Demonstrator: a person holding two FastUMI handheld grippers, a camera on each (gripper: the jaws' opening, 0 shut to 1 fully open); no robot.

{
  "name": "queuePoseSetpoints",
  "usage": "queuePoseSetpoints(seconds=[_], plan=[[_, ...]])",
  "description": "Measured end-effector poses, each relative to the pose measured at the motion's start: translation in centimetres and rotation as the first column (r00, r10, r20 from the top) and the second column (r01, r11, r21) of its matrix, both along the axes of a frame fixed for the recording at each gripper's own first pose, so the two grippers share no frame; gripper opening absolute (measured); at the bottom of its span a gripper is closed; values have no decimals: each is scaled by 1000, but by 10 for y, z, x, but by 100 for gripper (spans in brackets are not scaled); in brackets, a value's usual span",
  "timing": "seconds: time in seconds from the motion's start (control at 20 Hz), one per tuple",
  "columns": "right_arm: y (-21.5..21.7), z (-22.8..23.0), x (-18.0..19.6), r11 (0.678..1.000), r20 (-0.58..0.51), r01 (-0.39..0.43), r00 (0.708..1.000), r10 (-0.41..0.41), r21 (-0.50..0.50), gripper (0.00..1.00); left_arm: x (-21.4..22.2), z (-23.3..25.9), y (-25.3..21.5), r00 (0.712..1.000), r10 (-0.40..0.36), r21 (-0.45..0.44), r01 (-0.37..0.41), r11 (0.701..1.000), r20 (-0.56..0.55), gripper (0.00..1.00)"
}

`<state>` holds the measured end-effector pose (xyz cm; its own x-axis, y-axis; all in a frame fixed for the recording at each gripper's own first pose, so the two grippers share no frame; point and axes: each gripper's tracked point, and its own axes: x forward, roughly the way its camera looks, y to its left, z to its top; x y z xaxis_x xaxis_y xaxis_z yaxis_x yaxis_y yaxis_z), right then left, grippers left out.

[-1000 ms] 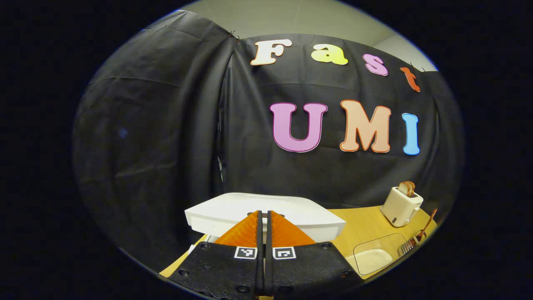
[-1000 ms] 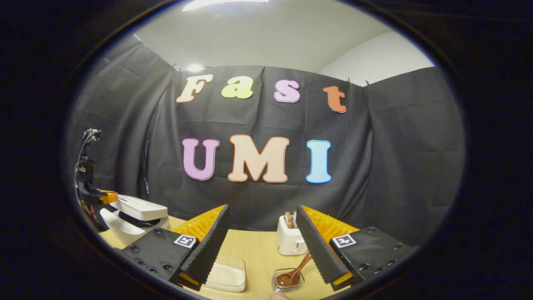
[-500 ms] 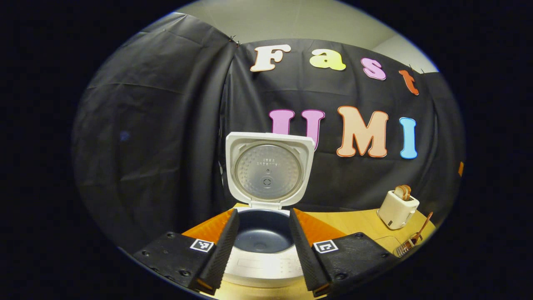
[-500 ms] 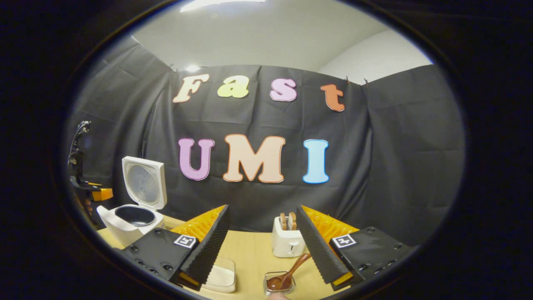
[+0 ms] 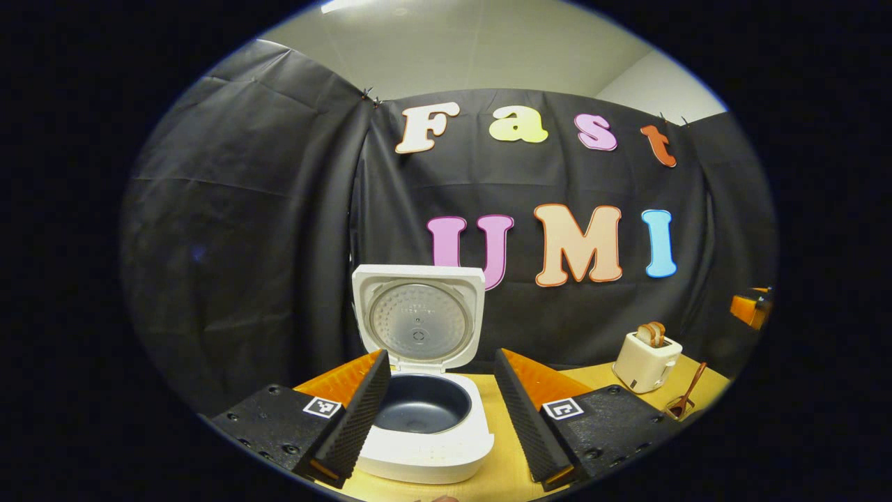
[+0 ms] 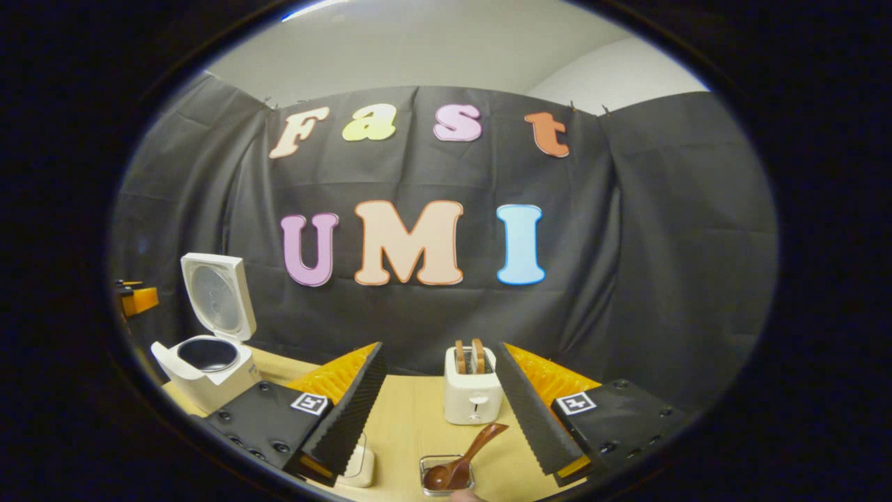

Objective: Close the left gripper, press the button to open the rice cooker; take a wooden spoon from the chopstick holder with the right hand, scoop a spoonful of rice and pour it into the rice cooker, then put the wooden spoon back into the chopstick holder.

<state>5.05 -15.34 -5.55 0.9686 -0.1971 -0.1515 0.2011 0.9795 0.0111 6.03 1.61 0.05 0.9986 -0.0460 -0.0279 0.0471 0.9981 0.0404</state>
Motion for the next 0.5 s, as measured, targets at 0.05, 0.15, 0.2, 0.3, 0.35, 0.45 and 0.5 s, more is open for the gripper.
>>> queuePoseSetpoints(seconds=[0.05, 0.15, 0.2, 0.3, 0.35, 0.45, 0.5], plan=[[-6, -7, 4, 1000, -15, 4, 1000, -4, 7, 100, -3, 3, -4, 1000, -3, 1, 3, 1000, 7, 88], [-17, -20, 13, 1000, -46, 10, 999, -9, 17, 100, -7, 9, -10, 1000, -6, 6, 6, 1000, 17, 90], [-21, -28, 16, 1000, -60, 9, 998, -8, 23, 100, -9, 10, -12, 1000, -6, 7, 6, 1000, 21, 90], [-25, -43, 24, 999, -89, -3, 996, 6, 35, 99, -13, 12, -16, 1000, 0, 10, 0, 1000, 22, 92], [-28, -51, 28, 999, -108, -4, 994, 7, 37, 99, -15, 13, -17, 1000, 3, 15, -3, 1000, 22, 90], [-36, -67, 33, 999, -140, -3, 990, 10, 50, 99, -19, 16, -19, 1000, 10, 25, -11, 1000, 29, 90], [-40, -75, 34, 998, -158, 1, 987, 8, 60, 99, -21, 18, -19, 999, 16, 29, -17, 999, 34, 91]])
